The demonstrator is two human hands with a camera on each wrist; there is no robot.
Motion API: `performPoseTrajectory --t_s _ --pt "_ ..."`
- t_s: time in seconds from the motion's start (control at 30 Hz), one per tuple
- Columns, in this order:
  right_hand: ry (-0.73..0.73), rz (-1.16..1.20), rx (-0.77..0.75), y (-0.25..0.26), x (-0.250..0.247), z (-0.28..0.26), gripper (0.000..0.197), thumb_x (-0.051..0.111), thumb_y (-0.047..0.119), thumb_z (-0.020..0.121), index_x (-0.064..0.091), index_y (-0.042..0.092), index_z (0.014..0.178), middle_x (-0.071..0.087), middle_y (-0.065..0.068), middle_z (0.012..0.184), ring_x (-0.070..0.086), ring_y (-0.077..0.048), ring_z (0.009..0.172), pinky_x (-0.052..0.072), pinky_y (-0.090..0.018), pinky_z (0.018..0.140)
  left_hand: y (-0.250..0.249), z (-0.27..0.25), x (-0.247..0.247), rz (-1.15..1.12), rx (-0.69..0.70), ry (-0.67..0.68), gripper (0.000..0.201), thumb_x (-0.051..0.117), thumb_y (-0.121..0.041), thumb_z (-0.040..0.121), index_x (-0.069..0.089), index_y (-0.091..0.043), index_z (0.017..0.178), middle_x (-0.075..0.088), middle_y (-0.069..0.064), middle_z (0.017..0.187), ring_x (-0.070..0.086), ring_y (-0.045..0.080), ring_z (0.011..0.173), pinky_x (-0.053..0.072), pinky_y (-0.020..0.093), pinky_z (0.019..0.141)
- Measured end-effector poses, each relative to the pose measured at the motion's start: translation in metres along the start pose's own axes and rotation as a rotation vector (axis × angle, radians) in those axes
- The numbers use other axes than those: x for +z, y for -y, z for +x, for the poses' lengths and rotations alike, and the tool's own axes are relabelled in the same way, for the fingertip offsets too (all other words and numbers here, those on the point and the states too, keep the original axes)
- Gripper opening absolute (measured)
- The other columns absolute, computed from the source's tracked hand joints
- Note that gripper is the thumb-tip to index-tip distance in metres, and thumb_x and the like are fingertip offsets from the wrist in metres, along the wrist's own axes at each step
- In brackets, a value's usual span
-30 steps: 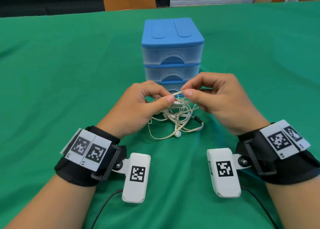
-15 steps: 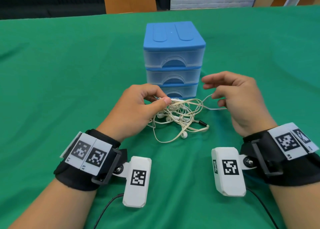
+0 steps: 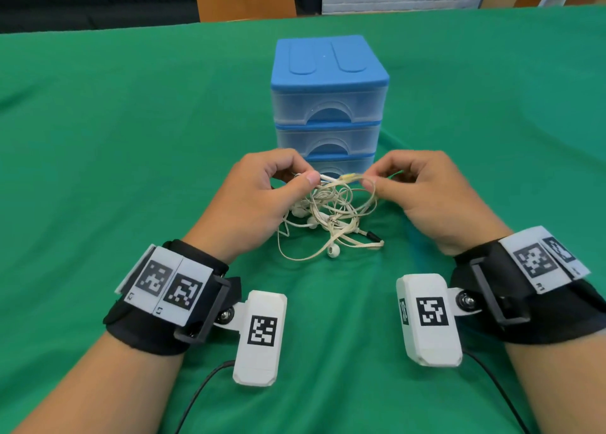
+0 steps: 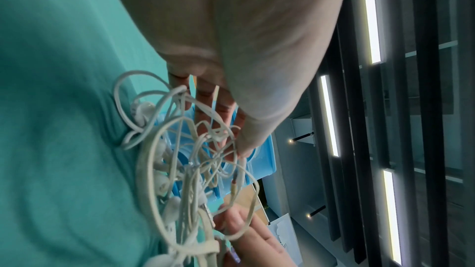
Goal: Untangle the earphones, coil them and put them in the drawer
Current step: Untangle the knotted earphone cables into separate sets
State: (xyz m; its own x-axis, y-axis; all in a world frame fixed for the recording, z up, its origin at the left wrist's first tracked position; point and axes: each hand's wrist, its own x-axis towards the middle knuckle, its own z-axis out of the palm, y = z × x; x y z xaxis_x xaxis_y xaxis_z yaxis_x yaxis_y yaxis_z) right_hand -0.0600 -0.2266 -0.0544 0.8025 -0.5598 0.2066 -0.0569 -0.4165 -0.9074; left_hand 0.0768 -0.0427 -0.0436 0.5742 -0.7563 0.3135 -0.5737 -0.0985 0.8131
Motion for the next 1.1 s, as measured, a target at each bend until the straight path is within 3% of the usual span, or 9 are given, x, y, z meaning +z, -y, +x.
performPoseTrajectory --t_s 0.17,0.43,0.5,0.57,0.63,0.73,0.93,1.0,1.1 --pt "-0.386 0.154 -0.032 0.000 -0.010 0.009 0.014 0.072 0.016 0.085 0.068 0.021 0.072 0.060 0.005 0.071 0.047 -0.009 0.068 0.041 -0.025 0.069 0.000 -0.001 -0.001 0.019 -0.043 -0.004 0.019 0.066 -0.023 0.096 0.070 -0.010 0.082 0.062 -0.002 0.075 0.050 0.002 0.067 0.039 0.018 0.066" --pt "-0.388 0.082 -0.064 0.003 -0.013 0.006 0.023 0.070 0.010 0.073 0.072 0.027 0.088 0.062 0.003 0.085 0.047 -0.012 0.071 0.041 -0.019 0.066 0.000 0.001 -0.001 -0.050 -0.089 -0.084 0.018 0.067 -0.025 0.092 0.068 -0.009 0.084 0.058 0.004 0.071 0.044 0.013 0.063 0.034 0.026 0.056" --pt "-0.273 0.199 -0.137 0.011 -0.010 0.001 0.016 0.067 0.008 0.073 0.071 0.019 0.083 0.060 0.005 0.072 0.045 -0.007 0.061 0.037 -0.017 0.060 -0.001 0.000 -0.002 -0.049 -0.085 -0.076 0.015 0.069 -0.023 0.092 0.067 -0.009 0.084 0.059 0.000 0.071 0.045 0.012 0.062 0.036 0.025 0.056" --pt "-0.007 0.197 -0.179 0.018 -0.005 -0.005 0.010 0.066 0.003 0.077 0.072 0.009 0.082 0.058 0.001 0.062 0.043 -0.004 0.056 0.034 -0.014 0.057 -0.001 0.000 -0.002 -0.043 -0.087 -0.066 0.015 0.070 -0.020 0.093 0.067 -0.009 0.083 0.059 -0.001 0.071 0.045 0.011 0.061 0.037 0.024 0.056" --pt "0.260 0.069 -0.173 0.020 -0.001 -0.010 0.009 0.072 0.002 0.080 0.076 0.008 0.085 0.057 -0.014 0.061 0.044 -0.012 0.059 0.035 -0.023 0.059 -0.001 0.000 -0.002 -0.032 -0.088 -0.070 0.015 0.070 -0.020 0.093 0.066 -0.010 0.082 0.058 -0.001 0.069 0.043 0.010 0.058 0.035 0.023 0.054" --pt "0.449 -0.076 -0.079 0.014 0.002 -0.011 0.018 0.077 0.001 0.081 0.078 0.017 0.090 0.051 0.000 0.060 0.038 -0.019 0.060 0.031 -0.031 0.060 0.000 0.000 -0.002 -0.031 -0.103 -0.100 0.016 0.069 -0.021 0.092 0.066 -0.009 0.082 0.058 0.004 0.068 0.043 0.013 0.058 0.034 0.025 0.055" --pt "0.457 -0.138 -0.085 0.015 0.002 -0.011 0.008 0.081 0.012 0.082 0.073 0.015 0.082 0.053 0.001 0.065 0.040 -0.009 0.058 0.033 -0.022 0.055 0.003 0.003 -0.002 -0.034 -0.143 -0.194 0.016 0.069 -0.019 0.090 0.066 -0.007 0.079 0.057 -0.007 0.059 0.046 0.004 0.050 0.038 0.020 0.054" --pt "0.357 -0.103 -0.164 0.017 0.001 -0.010 0.007 0.078 0.012 0.085 0.071 0.013 0.084 0.061 -0.005 0.074 0.045 -0.011 0.063 0.039 -0.023 0.062 0.005 0.004 -0.003 -0.027 -0.149 -0.214 0.016 0.070 -0.021 0.089 0.066 -0.009 0.079 0.063 0.000 0.064 0.048 0.006 0.052 0.039 0.021 0.056" --pt "0.107 0.076 -0.253 0.018 -0.002 -0.006 0.006 0.071 0.010 0.090 0.066 0.011 0.088 0.063 0.000 0.084 0.051 -0.008 0.076 0.042 -0.019 0.074 0.003 0.001 -0.007 0.060 -0.078 -0.180 0.009 0.070 -0.017 0.081 0.066 -0.021 0.086 0.067 -0.012 0.081 0.056 0.008 0.070 0.044 0.027 0.066"
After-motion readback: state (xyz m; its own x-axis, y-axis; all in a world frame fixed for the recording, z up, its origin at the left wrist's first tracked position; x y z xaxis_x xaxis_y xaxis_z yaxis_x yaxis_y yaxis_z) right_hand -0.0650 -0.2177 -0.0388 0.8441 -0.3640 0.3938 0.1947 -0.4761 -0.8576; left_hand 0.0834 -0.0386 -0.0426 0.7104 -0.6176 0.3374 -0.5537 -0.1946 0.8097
